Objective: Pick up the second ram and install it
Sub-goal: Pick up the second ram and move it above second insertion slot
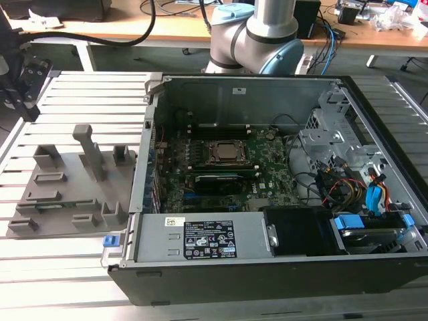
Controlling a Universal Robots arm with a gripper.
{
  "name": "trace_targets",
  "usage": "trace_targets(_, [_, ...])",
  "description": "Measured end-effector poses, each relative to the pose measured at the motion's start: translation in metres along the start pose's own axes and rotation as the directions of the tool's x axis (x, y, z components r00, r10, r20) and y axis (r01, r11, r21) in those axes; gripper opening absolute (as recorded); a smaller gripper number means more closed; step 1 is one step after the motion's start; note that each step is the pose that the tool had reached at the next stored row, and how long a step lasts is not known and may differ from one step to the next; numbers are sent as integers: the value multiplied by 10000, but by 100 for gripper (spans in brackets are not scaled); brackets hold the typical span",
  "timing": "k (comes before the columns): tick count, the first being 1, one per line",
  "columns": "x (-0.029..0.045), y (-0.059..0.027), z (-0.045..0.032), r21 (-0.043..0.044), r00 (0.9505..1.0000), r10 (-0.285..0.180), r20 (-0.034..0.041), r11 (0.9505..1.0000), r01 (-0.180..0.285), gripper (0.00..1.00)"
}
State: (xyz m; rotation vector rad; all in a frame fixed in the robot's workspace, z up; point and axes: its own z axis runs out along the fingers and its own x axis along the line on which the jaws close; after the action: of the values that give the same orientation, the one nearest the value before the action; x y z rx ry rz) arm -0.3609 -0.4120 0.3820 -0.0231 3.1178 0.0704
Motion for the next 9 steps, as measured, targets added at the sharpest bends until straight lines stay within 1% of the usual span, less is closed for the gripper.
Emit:
trace_targets(2, [0,0,0,-12,9988,-499,-21,9988,499,11])
trace_targets(3, [0,0,0,-18,9973,-739,-32,9973,739,11])
trace_targets(4, [0,0,0,-26,9947,-1031,-44,9947,1031,11])
trace_targets(6, [0,0,0,-32,9923,-1235,-54,9923,1235,11])
trace_targets(7, [0,0,0,-37,9898,-1422,-61,9898,1422,11])
trace_targets(9, [0,0,0,-43,9869,-1612,-69,9869,1612,11])
